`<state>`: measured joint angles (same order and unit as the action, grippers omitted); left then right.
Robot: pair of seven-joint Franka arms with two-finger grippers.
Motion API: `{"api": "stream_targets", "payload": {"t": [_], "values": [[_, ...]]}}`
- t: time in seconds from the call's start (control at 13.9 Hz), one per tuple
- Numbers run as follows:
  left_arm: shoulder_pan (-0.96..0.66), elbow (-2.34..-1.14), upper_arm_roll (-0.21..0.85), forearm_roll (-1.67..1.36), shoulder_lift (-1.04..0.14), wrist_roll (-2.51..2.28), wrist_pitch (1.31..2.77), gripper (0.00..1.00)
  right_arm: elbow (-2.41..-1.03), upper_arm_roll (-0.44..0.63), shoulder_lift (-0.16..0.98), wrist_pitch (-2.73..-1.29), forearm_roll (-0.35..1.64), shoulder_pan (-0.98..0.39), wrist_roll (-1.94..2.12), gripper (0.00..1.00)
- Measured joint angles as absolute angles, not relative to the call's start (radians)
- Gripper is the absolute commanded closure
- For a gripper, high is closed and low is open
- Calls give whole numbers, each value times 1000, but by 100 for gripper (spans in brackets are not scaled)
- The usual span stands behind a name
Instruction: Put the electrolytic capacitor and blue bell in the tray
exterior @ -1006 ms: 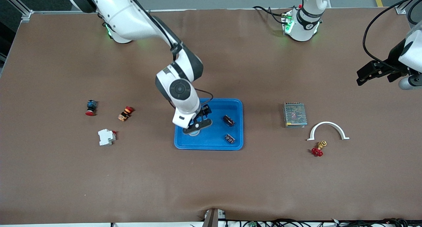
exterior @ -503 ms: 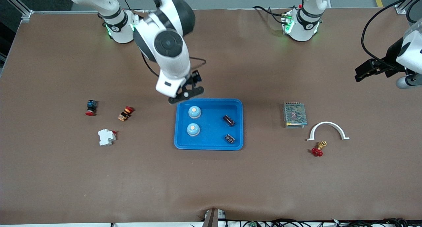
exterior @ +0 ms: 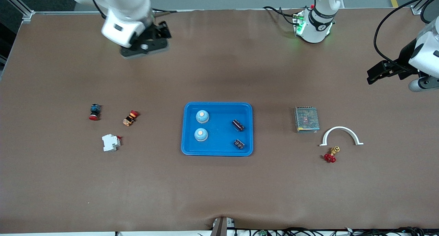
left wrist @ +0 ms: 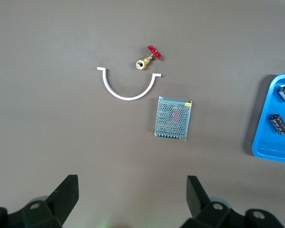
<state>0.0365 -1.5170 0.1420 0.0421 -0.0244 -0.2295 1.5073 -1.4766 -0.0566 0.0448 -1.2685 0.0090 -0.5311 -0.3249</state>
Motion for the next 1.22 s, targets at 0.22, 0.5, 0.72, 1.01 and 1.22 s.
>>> {"api": "stream_targets", "payload": {"t": [0.22,0.5,0.72,1.01,1.22], "values": [[37,-1517,142,42,-9,-229,1502,0,-1590,-50,-77,-1256,9,-418,-301,0],[36,-1517,146,42,-3,-229,1494,0,-1728,-44,-191,-1284,6,-244,-216,0],[38,-1517,148,42,0,-228,1492,0,-1768,-33,-199,-1377,7,-81,-72,0],[38,-1517,150,42,0,-222,1492,0,-1778,-29,-173,-1514,9,10,-44,0],[38,-1517,149,42,0,-222,1492,0,-1720,-29,-117,-1558,7,19,-45,0]]}}
